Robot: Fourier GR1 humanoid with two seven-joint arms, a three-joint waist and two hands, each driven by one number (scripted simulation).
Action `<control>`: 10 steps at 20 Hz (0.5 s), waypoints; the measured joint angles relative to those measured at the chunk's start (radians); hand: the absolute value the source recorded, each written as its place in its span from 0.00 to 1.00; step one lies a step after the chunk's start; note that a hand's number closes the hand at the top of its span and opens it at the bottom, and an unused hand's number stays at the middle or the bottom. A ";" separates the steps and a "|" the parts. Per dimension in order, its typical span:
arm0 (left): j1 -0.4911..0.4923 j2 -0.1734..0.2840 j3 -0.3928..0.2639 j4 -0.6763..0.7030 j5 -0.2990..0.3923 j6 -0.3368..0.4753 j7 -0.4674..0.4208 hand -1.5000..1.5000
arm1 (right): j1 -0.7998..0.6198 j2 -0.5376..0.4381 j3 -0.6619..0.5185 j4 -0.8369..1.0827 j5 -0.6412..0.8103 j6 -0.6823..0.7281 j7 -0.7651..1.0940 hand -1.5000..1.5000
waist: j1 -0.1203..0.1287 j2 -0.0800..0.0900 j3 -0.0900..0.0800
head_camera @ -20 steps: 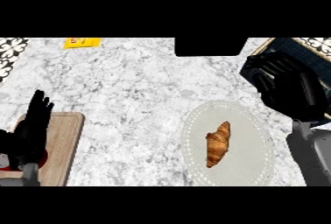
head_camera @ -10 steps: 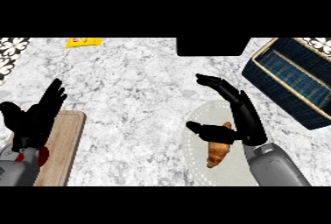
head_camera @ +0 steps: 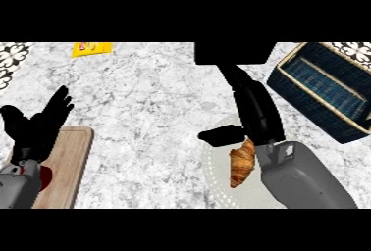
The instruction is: Pick the croissant from the placemat and place it in the basket
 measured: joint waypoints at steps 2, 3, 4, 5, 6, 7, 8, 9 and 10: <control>0.004 0.000 0.003 0.000 0.002 -0.002 0.001 0.50 | -0.044 -0.063 -0.011 0.004 0.045 0.079 0.118 0.00 | -0.007 -0.005 -0.002; 0.004 0.000 0.003 0.000 0.001 0.001 0.003 0.50 | -0.065 -0.093 -0.020 0.004 0.059 0.122 0.177 0.00 | -0.010 -0.006 -0.002; 0.009 0.002 0.005 -0.002 0.001 0.002 0.004 0.50 | -0.087 -0.117 -0.030 -0.004 0.070 0.166 0.239 0.00 | -0.010 -0.007 -0.001; 0.008 0.000 0.005 -0.003 -0.001 0.003 0.003 0.50 | -0.116 -0.134 -0.041 -0.018 0.072 0.214 0.303 0.00 | -0.010 -0.006 -0.001; 0.013 -0.002 0.004 -0.001 -0.006 0.004 -0.003 0.50 | -0.144 -0.152 -0.057 -0.038 0.058 0.269 0.363 0.00 | -0.010 -0.007 0.000; 0.013 -0.002 0.007 0.003 -0.006 0.001 -0.007 0.50 | -0.166 -0.166 -0.072 -0.055 0.043 0.321 0.416 0.00 | -0.009 -0.005 0.000; 0.012 -0.002 0.011 0.007 -0.002 -0.006 -0.013 0.50 | -0.184 -0.179 -0.087 -0.077 0.015 0.373 0.458 0.00 | -0.008 -0.003 0.001; 0.002 -0.003 0.011 0.009 -0.003 -0.007 -0.008 0.50 | -0.200 -0.195 -0.107 -0.092 -0.022 0.424 0.487 0.00 | -0.009 -0.002 0.001; 0.002 -0.001 0.012 0.015 -0.002 -0.013 -0.010 0.50 | -0.214 -0.205 -0.124 -0.102 -0.066 0.467 0.506 0.00 | -0.010 -0.002 0.001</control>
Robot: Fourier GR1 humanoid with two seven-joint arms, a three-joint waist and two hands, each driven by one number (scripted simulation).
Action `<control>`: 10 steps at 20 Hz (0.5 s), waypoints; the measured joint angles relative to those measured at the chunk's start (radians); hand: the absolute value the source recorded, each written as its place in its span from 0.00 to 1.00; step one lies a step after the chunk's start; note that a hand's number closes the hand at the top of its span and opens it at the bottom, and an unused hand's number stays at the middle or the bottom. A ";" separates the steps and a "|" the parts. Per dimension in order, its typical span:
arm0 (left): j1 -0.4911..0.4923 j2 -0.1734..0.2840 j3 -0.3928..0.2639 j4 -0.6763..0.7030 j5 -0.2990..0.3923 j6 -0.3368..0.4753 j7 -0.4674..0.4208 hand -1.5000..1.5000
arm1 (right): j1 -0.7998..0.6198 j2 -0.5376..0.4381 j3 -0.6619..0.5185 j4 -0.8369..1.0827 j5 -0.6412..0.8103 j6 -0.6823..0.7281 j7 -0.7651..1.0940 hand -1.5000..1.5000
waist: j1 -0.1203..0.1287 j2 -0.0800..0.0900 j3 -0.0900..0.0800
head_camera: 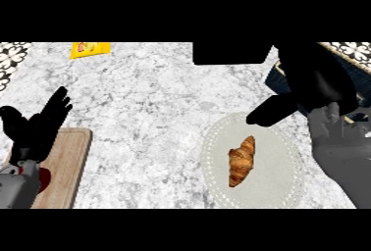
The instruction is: Pick the croissant from the placemat and place it in the basket
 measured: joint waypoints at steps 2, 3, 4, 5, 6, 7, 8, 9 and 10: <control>0.005 -0.004 -0.002 -0.009 -0.002 0.002 0.004 0.50 | 0.002 -0.015 -0.027 -0.030 -0.087 0.060 0.029 0.00 | 0.000 0.000 0.001; 0.002 -0.007 0.000 -0.002 -0.002 0.002 0.001 0.50 | 0.001 -0.023 -0.044 -0.042 -0.135 0.085 0.038 0.00 | -0.001 0.001 0.001; 0.003 -0.006 0.001 -0.002 -0.002 -0.001 0.005 0.50 | 0.005 -0.035 -0.060 -0.058 -0.179 0.105 0.047 0.00 | 0.000 0.001 0.001; -0.006 -0.009 0.001 -0.002 -0.006 0.005 0.009 0.50 | 0.011 -0.040 -0.070 -0.073 -0.215 0.117 0.056 0.00 | 0.000 0.002 0.002; -0.009 -0.006 0.006 0.000 -0.006 0.001 0.010 0.50 | 0.025 -0.053 -0.085 -0.100 -0.254 0.127 0.066 0.00 | -0.001 0.003 0.002; -0.013 -0.009 0.006 0.001 -0.011 0.006 0.013 0.50 | 0.032 -0.064 -0.099 -0.123 -0.293 0.134 0.077 0.00 | -0.001 0.003 0.002; -0.011 -0.020 0.000 -0.003 -0.017 0.014 0.013 0.50 | 0.048 -0.076 -0.115 -0.147 -0.328 0.139 0.084 0.00 | 0.001 0.004 0.003; -0.008 -0.025 0.001 0.002 -0.020 0.014 0.006 0.50 | 0.062 -0.090 -0.135 -0.177 -0.369 0.143 0.093 0.00 | 0.001 0.005 0.003; -0.004 -0.017 0.010 0.002 -0.013 0.002 0.003 0.50 | 0.082 -0.101 -0.147 -0.213 -0.403 0.143 0.105 0.00 | 0.001 0.004 0.003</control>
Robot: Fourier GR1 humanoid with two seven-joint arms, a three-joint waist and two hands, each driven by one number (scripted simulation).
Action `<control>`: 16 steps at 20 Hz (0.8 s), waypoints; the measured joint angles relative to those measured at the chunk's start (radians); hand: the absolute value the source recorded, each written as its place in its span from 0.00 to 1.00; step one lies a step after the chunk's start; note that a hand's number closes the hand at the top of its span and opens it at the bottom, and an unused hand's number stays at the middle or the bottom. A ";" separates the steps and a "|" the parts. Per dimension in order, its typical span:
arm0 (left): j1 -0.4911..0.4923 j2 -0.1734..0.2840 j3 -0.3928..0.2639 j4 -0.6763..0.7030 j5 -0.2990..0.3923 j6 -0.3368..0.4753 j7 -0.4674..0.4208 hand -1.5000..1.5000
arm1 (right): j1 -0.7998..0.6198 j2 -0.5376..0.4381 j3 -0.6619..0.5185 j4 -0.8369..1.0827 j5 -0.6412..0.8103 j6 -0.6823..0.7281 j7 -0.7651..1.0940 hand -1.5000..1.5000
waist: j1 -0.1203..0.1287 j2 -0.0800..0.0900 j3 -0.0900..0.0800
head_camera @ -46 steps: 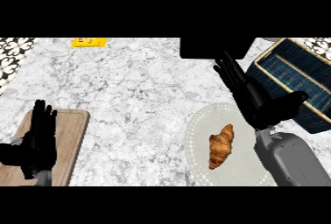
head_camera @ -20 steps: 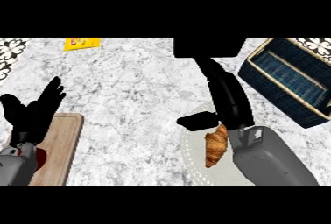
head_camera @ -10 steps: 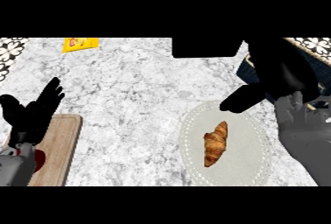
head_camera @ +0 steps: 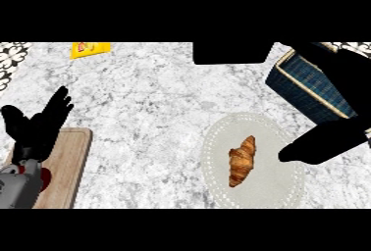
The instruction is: Pick the croissant from the placemat and place it in the basket
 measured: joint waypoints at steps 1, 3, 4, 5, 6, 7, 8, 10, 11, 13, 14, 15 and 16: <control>0.006 -0.008 -0.003 0.000 -0.005 0.001 -0.006 0.50 | 0.020 -0.014 -0.019 -0.025 -0.032 0.002 0.003 0.00 | 0.002 0.001 0.000; -0.004 -0.001 0.006 0.003 -0.006 -0.009 -0.001 0.50 | 0.093 -0.039 -0.045 -0.107 -0.064 -0.005 0.007 0.00 | 0.002 0.002 0.001; -0.012 0.005 0.013 0.001 -0.002 -0.017 0.012 0.50 | 0.127 -0.048 -0.058 -0.150 -0.066 -0.010 0.007 0.00 | 0.003 0.003 0.001; -0.007 0.005 0.017 -0.002 -0.001 -0.022 0.010 0.50 | 0.163 -0.055 -0.077 -0.184 -0.064 -0.013 -0.003 0.00 | 0.006 0.004 0.001; -0.016 0.007 0.023 0.001 -0.001 -0.027 0.014 0.50 | 0.211 -0.060 -0.091 -0.227 -0.060 -0.018 -0.012 0.00 | 0.005 0.005 0.001; -0.022 0.003 0.024 -0.001 -0.001 -0.028 0.022 0.50 | 0.260 -0.060 -0.104 -0.262 -0.049 -0.021 -0.026 0.00 | 0.006 0.005 0.001; -0.018 -0.006 0.022 -0.005 -0.009 -0.026 0.016 0.50 | 0.303 -0.057 -0.114 -0.291 -0.034 -0.023 -0.039 0.00 | 0.009 0.006 0.002; -0.015 -0.006 0.029 -0.017 -0.010 -0.035 0.028 0.50 | 0.389 -0.046 -0.127 -0.342 -0.007 -0.024 -0.065 0.00 | 0.014 0.008 0.002; -0.013 -0.014 0.028 -0.021 -0.018 -0.034 0.028 0.50 | 0.424 -0.038 -0.127 -0.362 0.011 -0.023 -0.075 0.00 | 0.016 0.008 0.002; -0.022 -0.023 0.031 -0.008 -0.028 -0.043 0.024 0.50 | 0.482 -0.003 -0.100 -0.367 0.092 -0.036 -0.118 0.00 | 0.020 0.010 0.002; -0.026 -0.032 0.027 -0.004 -0.037 -0.038 0.027 0.50 | 0.514 0.018 -0.078 -0.360 0.146 -0.049 -0.153 0.00 | 0.022 0.011 0.002; -0.034 -0.036 0.028 -0.003 -0.043 -0.036 0.032 0.50 | 0.534 0.040 -0.055 -0.352 0.196 -0.065 -0.178 0.00 | 0.023 0.011 0.002; -0.034 -0.040 0.029 0.000 -0.046 -0.042 0.028 0.50 | 0.551 0.064 -0.030 -0.337 0.248 -0.086 -0.201 0.00 | 0.025 0.012 0.002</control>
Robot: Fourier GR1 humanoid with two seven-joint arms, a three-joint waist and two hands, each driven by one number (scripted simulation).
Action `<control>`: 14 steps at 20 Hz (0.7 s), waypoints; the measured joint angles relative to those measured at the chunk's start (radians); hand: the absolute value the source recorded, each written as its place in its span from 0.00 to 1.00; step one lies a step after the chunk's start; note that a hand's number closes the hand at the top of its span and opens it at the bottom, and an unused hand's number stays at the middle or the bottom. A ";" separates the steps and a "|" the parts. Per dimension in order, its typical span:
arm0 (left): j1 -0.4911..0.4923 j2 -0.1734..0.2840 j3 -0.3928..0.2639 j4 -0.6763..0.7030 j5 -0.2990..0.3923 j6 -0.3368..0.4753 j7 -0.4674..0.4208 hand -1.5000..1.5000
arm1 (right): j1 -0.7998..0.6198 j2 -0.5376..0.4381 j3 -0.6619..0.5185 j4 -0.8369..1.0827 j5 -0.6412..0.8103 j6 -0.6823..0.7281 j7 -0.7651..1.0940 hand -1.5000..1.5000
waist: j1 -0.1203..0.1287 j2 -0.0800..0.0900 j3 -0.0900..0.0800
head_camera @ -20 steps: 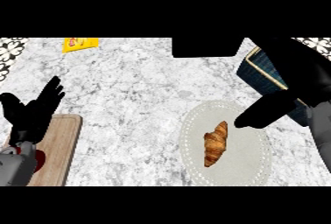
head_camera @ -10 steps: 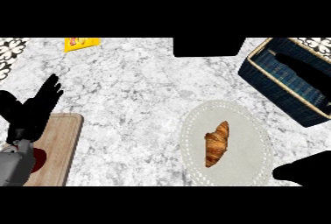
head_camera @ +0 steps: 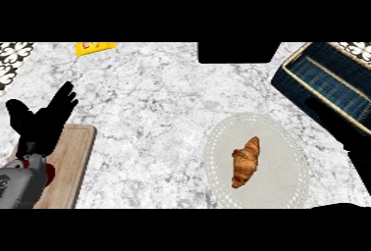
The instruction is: Pick the croissant from the placemat and place it in the basket
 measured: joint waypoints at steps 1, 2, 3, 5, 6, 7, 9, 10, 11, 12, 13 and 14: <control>0.002 -0.002 0.003 -0.001 -0.003 -0.004 -0.001 0.50 | 0.024 0.021 0.023 0.011 0.048 -0.021 -0.028 0.00 | 0.001 0.000 0.000; -0.004 0.000 0.012 0.003 -0.001 -0.013 0.002 0.50 | 0.038 0.040 0.039 0.032 0.089 -0.043 -0.058 0.00 | 0.002 0.000 0.000; 0.008 -0.004 0.009 -0.015 -0.006 -0.008 0.008 0.50 | 0.064 0.054 0.056 0.061 0.132 -0.068 -0.107 0.00 | 0.004 0.000 0.000; 0.008 -0.008 0.014 -0.023 -0.012 -0.010 0.014 0.50 | 0.077 0.088 0.072 0.136 0.191 -0.118 -0.185 0.00 | 0.007 0.001 0.000; 0.021 -0.013 0.012 -0.032 -0.016 -0.012 0.010 0.50 | 0.095 0.108 0.084 0.166 0.219 -0.150 -0.222 0.00 | 0.008 0.001 0.000; 0.023 -0.010 0.016 -0.038 -0.018 -0.017 0.012 0.50 | 0.091 0.136 0.099 0.201 0.245 -0.183 -0.247 0.00 | 0.009 0.001 0.000; 0.003 -0.014 0.029 -0.019 -0.018 -0.020 0.014 0.50 | 0.108 0.175 0.111 0.252 0.268 -0.238 -0.311 0.00 | 0.007 0.002 0.000; 0.005 -0.018 0.032 -0.016 -0.021 -0.025 0.010 0.50 | 0.116 0.183 0.099 0.290 0.266 -0.258 -0.357 0.00 | 0.007 0.002 0.000; 0.008 -0.011 0.044 -0.015 -0.016 -0.042 0.012 0.50 | 0.106 0.196 0.098 0.328 0.277 -0.269 -0.378 0.00 | 0.008 0.002 0.000; 0.019 -0.013 0.049 -0.019 -0.021 -0.049 0.005 0.50 | 0.101 0.211 0.105 0.357 0.294 -0.276 -0.388 0.00 | 0.008 0.002 0.000; 0.012 -0.021 0.046 -0.015 -0.031 -0.045 0.007 0.50 | 0.100 0.228 0.120 0.392 0.315 -0.289 -0.397 0.00 | 0.008 0.002 0.000; 0.027 -0.030 0.042 -0.035 -0.039 -0.037 0.015 0.50 | 0.099 0.237 0.131 0.400 0.329 -0.282 -0.382 0.00 | 0.009 0.001 0.000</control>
